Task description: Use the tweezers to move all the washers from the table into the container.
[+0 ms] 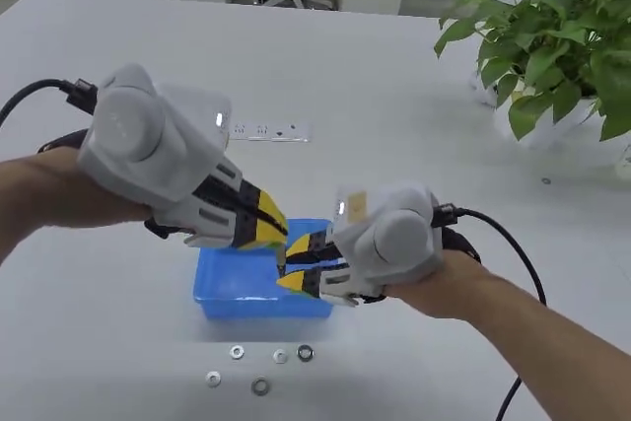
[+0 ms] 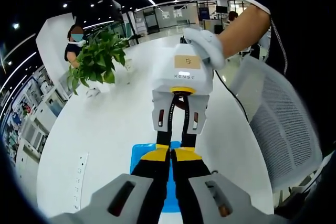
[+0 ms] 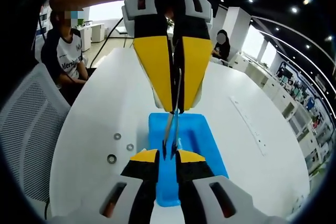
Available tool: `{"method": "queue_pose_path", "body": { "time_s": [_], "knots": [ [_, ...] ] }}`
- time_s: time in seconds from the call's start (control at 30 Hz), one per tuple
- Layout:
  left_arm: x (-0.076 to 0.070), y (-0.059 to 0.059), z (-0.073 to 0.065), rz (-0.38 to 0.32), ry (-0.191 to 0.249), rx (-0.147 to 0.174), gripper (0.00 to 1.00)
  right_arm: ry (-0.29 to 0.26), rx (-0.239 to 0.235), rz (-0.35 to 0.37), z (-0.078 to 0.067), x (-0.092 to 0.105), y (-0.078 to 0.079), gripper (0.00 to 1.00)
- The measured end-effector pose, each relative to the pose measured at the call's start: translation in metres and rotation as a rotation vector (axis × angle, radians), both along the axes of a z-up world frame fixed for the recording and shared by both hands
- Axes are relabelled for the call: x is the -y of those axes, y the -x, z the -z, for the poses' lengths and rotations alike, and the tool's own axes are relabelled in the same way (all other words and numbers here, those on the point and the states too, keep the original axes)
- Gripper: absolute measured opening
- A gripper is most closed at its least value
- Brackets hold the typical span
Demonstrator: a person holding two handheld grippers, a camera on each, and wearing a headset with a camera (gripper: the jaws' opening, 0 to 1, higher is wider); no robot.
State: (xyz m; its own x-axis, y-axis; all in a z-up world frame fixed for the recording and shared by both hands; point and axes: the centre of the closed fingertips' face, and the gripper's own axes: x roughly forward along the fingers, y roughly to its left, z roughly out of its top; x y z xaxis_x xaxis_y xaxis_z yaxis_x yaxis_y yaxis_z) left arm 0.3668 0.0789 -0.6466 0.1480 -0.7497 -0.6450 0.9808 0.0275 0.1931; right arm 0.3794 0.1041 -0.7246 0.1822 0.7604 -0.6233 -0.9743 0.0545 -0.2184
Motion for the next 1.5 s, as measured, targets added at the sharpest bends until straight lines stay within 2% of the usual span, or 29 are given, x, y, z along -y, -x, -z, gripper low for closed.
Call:
{"method": "queue_pose_path", "body": {
  "time_s": [0.63,1.13,1.5],
  "knots": [
    [-0.008,0.015,-0.006,-0.022,0.008,0.004,0.05,-0.021,0.001,-0.013,-0.006,-0.01,0.015,0.15],
    [-0.012,0.034,0.007,-0.03,0.016,-0.036,0.05,-0.02,-0.017,-0.044,0.004,-0.017,0.034,0.14],
    [-0.013,0.046,0.024,-0.027,0.016,-0.071,0.05,-0.006,-0.045,-0.067,0.021,-0.017,0.049,0.12]
  ]
}}
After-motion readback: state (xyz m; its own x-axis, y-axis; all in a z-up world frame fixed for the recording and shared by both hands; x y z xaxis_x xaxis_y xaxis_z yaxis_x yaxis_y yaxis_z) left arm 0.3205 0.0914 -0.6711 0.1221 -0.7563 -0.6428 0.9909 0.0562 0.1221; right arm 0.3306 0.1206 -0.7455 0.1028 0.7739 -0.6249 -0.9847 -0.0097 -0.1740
